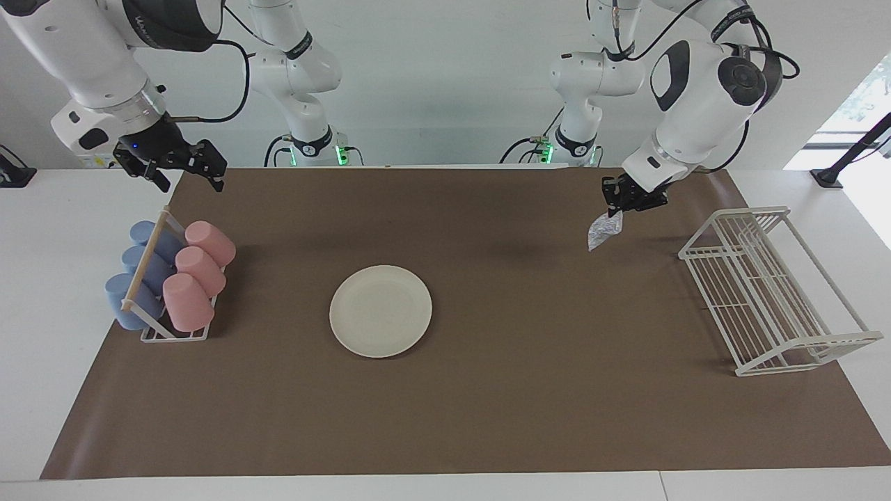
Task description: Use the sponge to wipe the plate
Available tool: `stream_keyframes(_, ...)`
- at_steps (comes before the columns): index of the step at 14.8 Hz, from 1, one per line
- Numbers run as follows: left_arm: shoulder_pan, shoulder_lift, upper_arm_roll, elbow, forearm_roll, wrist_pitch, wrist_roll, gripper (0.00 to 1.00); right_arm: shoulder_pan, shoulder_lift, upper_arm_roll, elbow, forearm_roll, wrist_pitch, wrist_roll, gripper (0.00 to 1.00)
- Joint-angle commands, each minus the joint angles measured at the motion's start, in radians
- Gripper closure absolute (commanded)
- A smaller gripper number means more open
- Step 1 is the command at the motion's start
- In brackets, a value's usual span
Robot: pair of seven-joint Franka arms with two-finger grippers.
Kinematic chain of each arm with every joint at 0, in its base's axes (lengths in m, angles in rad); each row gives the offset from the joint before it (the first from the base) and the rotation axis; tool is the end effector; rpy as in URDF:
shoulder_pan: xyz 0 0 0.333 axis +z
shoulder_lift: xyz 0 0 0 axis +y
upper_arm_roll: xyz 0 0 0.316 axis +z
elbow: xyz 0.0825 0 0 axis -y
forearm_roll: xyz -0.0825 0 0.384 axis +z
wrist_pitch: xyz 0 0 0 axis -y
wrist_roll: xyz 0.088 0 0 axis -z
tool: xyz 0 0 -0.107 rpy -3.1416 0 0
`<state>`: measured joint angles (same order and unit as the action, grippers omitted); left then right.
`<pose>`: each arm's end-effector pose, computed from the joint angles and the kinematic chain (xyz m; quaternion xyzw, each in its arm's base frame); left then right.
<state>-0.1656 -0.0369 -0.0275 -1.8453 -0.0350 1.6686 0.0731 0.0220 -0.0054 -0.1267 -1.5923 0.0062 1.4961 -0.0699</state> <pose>0.5250 -0.1063 0.5235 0.9890 -0.1294 -0.0707 0.0125 0.5411 -0.0563 0.6112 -0.9988 0.0173 0.0449 0.0074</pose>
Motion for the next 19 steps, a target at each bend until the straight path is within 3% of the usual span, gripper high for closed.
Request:
stream_keyframes(1,-0.009,0.051,-0.009,0.112,0.186,-0.075,-0.070,1.00,-0.001,-0.022,-0.004,-0.031,-0.020,0.021,-0.027,0.00)
stream_keyframes(9,-0.067,0.061,-0.009,0.132,0.829,-0.084,-0.124,1.00,-0.001,-0.022,-0.004,-0.025,-0.022,0.026,-0.037,0.00)
stream_keyframes(12,-0.084,0.147,-0.009,0.120,1.102,-0.125,-0.241,1.00,-0.001,-0.022,-0.004,-0.025,-0.022,0.024,-0.033,0.00)
stream_keyframes(16,-0.045,0.216,-0.006,0.016,1.315,-0.115,-0.482,1.00,-0.002,-0.022,-0.004,-0.025,-0.023,0.021,-0.030,0.00)
stream_keyframes(19,-0.045,0.307,-0.006,0.008,1.333,-0.156,-0.691,1.00,-0.002,-0.022,-0.004,-0.026,-0.023,0.021,-0.030,0.00)
